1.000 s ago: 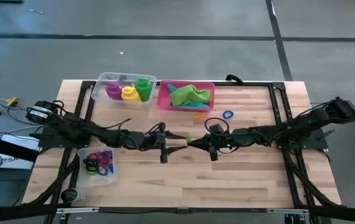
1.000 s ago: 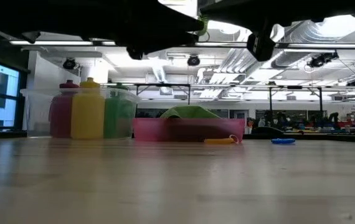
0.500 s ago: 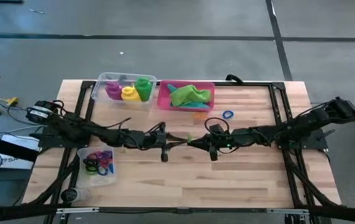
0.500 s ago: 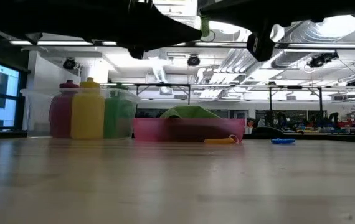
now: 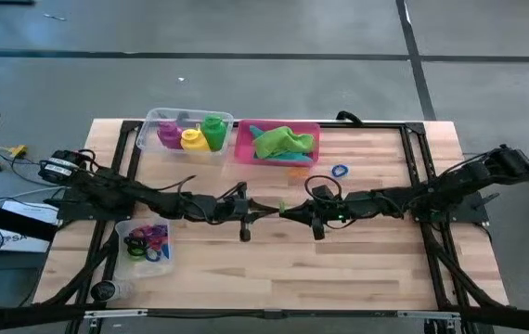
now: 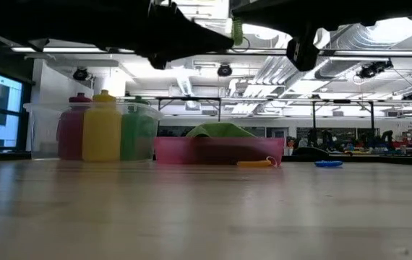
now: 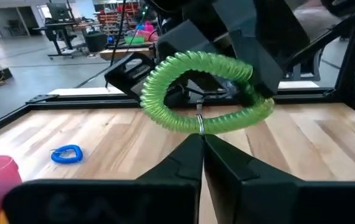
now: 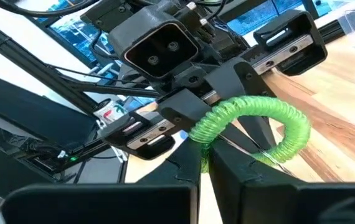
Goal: Pick & Place Sports Items
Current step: Put the green spring keychain into the bottom transparent bin
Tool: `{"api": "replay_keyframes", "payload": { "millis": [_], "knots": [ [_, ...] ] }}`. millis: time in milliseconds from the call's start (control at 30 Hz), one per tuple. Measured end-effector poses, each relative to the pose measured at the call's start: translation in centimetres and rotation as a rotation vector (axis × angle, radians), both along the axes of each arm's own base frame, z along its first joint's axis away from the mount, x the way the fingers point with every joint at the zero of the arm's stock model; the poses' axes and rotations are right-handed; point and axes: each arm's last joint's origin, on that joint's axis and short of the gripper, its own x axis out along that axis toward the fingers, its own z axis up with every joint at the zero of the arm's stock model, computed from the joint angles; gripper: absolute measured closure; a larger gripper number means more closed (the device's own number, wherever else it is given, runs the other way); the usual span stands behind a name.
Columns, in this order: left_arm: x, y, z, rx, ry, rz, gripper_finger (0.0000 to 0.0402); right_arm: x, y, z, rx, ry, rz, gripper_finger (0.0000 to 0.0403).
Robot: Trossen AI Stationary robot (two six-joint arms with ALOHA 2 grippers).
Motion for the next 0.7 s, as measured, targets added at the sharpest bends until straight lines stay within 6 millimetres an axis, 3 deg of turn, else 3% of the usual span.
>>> {"api": "replay_keyframes", "payload": {
  "millis": [300,700],
  "knots": [
    [-0.01,0.00,-0.36,0.011,0.037,-0.001,0.0401,-0.06,0.21,0.00,-0.025,-0.002,0.007,0.0385],
    [-0.03,0.01,-0.56,0.017,0.057,0.000,0.0401,-0.22,0.64,0.01,-0.024,-0.003,-0.011,0.0218]
  ]
}}
